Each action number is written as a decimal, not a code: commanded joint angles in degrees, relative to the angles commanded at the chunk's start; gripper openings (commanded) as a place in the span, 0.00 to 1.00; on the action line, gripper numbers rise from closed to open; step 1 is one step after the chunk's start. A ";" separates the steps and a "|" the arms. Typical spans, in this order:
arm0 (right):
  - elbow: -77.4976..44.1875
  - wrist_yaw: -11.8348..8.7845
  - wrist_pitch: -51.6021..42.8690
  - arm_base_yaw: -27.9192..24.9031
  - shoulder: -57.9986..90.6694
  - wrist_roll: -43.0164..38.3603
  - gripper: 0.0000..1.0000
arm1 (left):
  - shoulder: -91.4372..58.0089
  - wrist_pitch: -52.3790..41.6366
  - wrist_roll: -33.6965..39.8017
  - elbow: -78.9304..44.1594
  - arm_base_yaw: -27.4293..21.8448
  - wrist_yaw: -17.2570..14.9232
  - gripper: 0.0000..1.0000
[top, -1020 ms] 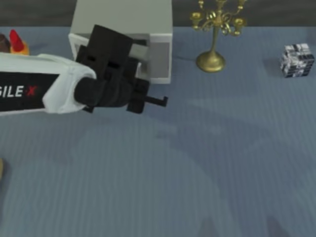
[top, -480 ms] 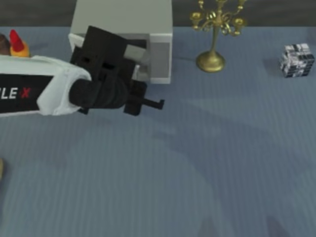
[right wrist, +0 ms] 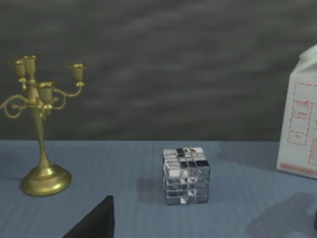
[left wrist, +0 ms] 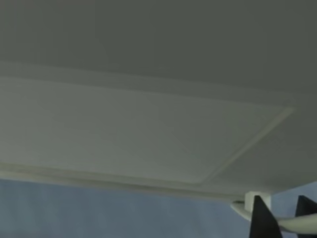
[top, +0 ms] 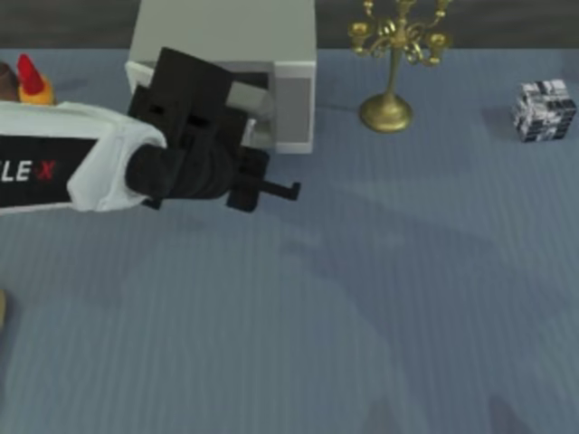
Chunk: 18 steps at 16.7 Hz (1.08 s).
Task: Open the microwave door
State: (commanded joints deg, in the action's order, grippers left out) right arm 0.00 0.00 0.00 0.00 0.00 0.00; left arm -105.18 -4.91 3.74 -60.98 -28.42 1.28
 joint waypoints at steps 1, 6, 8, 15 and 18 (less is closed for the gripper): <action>0.00 0.00 0.00 0.00 0.00 0.00 1.00 | 0.00 0.00 0.00 0.00 0.00 0.00 0.00; 0.00 0.00 0.00 0.00 0.00 0.00 1.00 | 0.00 0.00 0.00 0.00 0.00 0.00 0.00; 0.00 0.00 0.00 0.00 0.00 0.00 1.00 | 0.00 0.00 0.00 0.00 0.00 0.00 0.00; 0.00 0.00 0.00 0.00 0.00 0.00 1.00 | 0.41 0.04 -0.90 0.61 0.09 -1.23 0.00; 0.00 0.00 0.00 0.00 0.00 0.00 1.00 | 1.29 0.39 -2.54 1.45 0.87 -2.40 0.00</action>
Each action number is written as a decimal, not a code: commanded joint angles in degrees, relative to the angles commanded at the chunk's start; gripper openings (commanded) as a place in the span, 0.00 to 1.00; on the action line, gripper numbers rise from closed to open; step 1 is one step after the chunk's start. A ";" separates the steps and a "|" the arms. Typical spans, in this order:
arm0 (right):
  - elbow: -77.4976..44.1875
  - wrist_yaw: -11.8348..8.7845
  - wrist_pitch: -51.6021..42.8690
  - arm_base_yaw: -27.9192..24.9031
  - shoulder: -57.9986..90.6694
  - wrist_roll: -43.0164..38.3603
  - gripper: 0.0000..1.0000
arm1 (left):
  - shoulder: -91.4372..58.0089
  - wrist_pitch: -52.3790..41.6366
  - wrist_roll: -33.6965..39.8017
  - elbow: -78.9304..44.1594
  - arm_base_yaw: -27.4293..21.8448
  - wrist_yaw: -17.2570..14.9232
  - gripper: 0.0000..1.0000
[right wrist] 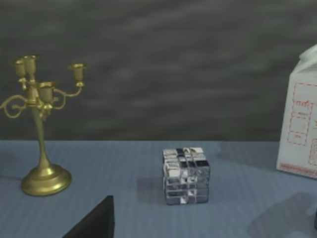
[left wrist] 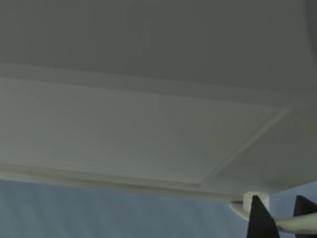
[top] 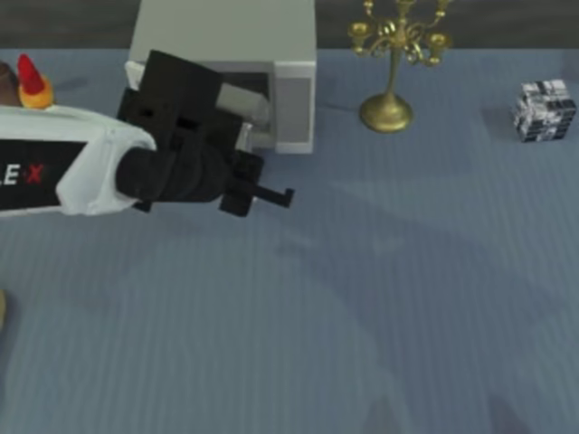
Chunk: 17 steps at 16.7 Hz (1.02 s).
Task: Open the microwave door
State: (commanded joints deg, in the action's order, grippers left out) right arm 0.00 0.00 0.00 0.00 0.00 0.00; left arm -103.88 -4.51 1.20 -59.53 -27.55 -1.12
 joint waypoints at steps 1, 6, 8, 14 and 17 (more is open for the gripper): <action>0.00 0.00 0.00 0.00 0.00 0.00 1.00 | 0.23 0.05 -0.61 0.38 0.30 -0.43 0.00; 0.00 0.00 0.00 0.00 0.00 0.00 1.00 | 0.48 0.09 -1.31 0.84 0.62 -0.92 0.00; 0.00 0.00 0.00 0.00 0.00 0.00 1.00 | 0.48 0.09 -1.31 0.84 0.62 -0.92 0.00; 0.00 0.00 0.00 0.00 0.00 0.00 1.00 | 0.48 0.09 -1.31 0.84 0.62 -0.92 0.00; 0.00 0.00 0.00 0.00 0.00 0.00 1.00 | 0.48 0.09 -1.31 0.84 0.62 -0.92 0.00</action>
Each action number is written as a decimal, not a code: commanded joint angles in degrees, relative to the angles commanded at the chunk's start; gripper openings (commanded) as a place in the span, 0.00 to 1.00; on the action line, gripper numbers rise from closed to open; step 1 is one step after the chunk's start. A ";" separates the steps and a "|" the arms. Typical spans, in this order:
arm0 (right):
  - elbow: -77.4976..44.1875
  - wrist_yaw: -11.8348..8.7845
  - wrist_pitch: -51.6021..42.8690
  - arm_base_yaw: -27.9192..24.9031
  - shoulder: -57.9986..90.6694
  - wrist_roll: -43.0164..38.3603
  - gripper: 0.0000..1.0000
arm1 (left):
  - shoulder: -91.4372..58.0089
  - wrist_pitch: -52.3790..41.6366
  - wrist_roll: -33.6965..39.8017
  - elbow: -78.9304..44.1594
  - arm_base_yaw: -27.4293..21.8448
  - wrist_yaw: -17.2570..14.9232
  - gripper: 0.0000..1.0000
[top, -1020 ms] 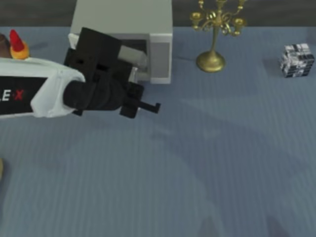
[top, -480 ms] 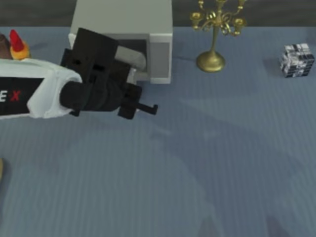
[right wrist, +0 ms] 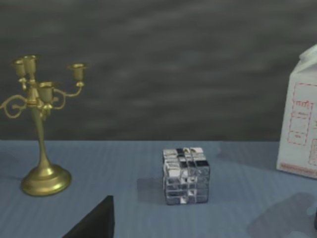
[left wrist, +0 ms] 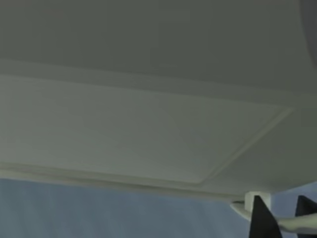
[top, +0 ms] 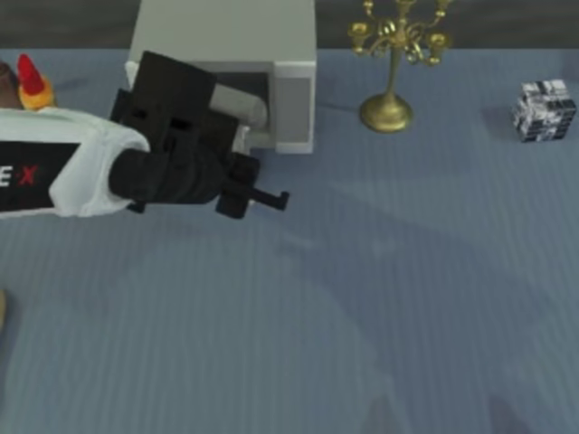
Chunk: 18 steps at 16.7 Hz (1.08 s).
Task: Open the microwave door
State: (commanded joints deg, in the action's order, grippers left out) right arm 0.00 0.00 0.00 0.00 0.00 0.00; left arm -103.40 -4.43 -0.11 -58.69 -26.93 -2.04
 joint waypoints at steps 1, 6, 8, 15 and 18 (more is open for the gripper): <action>0.00 0.00 0.00 0.00 0.00 0.00 1.00 | 0.00 0.00 0.00 0.00 0.00 0.00 0.00; 0.00 0.00 0.00 0.00 0.00 0.00 1.00 | 0.00 0.00 0.00 0.00 0.00 0.00 0.00; 0.00 0.00 0.00 0.00 0.00 0.00 1.00 | 0.00 0.00 0.00 0.00 0.00 0.00 0.00; 0.00 0.00 0.00 0.00 0.00 0.00 1.00 | 0.64 -0.04 -1.53 0.82 0.45 -1.68 0.00; 0.00 0.00 0.00 0.00 0.00 0.00 1.00 | 1.47 0.14 -3.43 1.61 1.37 -3.05 0.00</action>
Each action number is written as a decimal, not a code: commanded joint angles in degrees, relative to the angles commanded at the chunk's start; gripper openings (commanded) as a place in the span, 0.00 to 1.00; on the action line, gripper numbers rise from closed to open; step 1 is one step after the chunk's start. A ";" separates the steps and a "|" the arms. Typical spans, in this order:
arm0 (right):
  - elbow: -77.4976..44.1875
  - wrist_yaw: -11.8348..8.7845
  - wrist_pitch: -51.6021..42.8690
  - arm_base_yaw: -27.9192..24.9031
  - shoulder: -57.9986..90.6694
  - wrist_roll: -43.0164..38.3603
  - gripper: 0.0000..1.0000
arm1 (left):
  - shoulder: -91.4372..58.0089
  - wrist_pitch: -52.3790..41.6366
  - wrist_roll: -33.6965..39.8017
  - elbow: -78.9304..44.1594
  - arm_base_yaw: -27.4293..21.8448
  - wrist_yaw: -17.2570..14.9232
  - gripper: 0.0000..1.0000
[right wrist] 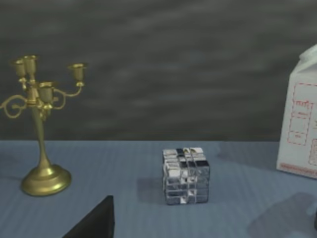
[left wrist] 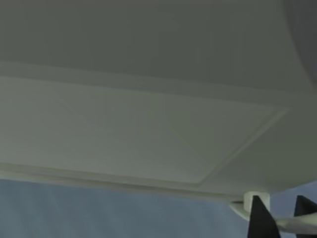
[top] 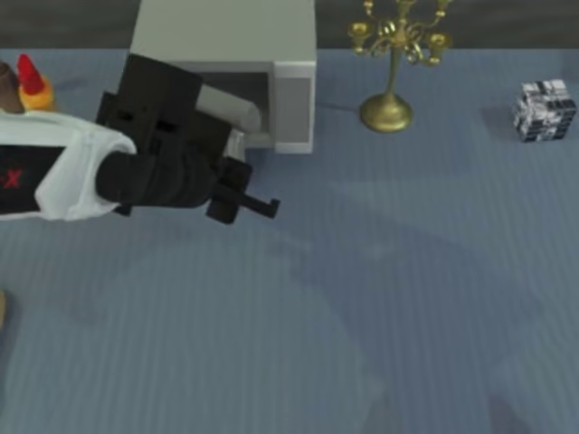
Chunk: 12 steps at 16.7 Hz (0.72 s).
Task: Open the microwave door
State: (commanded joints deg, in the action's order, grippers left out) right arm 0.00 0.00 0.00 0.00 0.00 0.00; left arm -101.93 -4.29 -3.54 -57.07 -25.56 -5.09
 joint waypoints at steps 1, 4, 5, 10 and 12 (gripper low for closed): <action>0.00 0.00 0.00 0.00 0.00 0.00 1.00 | 0.15 -0.04 -0.53 0.32 0.28 -0.39 0.00; 0.00 0.00 0.00 0.00 0.00 0.00 1.00 | 0.20 -0.06 -0.77 0.45 0.38 -0.56 0.00; 0.00 0.00 0.00 0.00 0.00 0.00 1.00 | 0.20 -0.06 -0.77 0.45 0.38 -0.56 0.00; 0.00 0.00 0.00 0.00 0.00 0.00 1.00 | 0.20 -0.06 -0.77 0.45 0.38 -0.56 0.00; 0.00 0.00 0.00 0.00 0.00 0.00 1.00 | 0.20 -0.06 -0.77 0.45 0.38 -0.56 0.00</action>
State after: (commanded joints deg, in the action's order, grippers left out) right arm 0.00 0.00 0.00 0.00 0.00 0.00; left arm -101.73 -4.34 -4.31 -56.62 -25.18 -5.65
